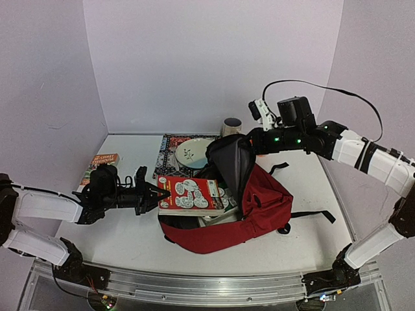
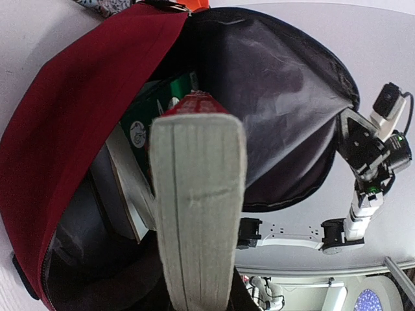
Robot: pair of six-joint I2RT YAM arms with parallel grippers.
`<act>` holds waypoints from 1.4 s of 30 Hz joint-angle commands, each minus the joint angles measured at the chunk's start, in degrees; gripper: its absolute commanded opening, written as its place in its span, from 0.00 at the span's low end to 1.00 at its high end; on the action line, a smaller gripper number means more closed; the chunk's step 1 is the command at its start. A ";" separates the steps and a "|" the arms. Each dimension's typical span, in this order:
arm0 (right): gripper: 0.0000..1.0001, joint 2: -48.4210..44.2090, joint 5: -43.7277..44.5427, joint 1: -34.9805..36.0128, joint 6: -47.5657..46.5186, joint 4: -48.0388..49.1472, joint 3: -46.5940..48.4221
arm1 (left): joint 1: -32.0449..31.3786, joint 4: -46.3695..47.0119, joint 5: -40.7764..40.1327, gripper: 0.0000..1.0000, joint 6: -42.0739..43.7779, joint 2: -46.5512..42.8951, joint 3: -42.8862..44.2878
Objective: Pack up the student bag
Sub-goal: Place the book in the largest pocket of the bag.
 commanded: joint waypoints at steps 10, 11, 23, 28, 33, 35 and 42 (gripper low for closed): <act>0.00 -1.76 1.69 3.66 0.82 8.83 -1.15 | -2.86 4.68 -9.80 0.00 -1.04 9.18 12.06; 0.00 -1.65 2.01 4.01 0.86 9.09 -1.13 | -3.29 4.68 -10.21 0.00 -1.55 10.10 12.52; 0.00 -0.16 5.22 6.29 1.34 11.65 0.13 | -13.44 5.32 -21.01 0.00 -6.19 18.91 18.66; 0.00 0.31 5.43 7.02 1.84 13.10 -0.44 | -17.83 5.73 -27.70 0.00 -9.03 22.42 20.27; 0.00 0.55 4.23 7.33 2.31 13.79 -1.35 | -19.95 6.09 -30.83 0.00 -10.51 25.77 21.85; 0.00 0.31 4.39 7.35 2.28 13.80 -1.85 | -20.70 5.95 -32.25 0.08 -9.49 26.46 22.15; 0.00 -0.01 4.25 7.35 2.37 13.80 -2.55 | -22.40 4.69 -34.13 0.37 -5.64 27.46 22.04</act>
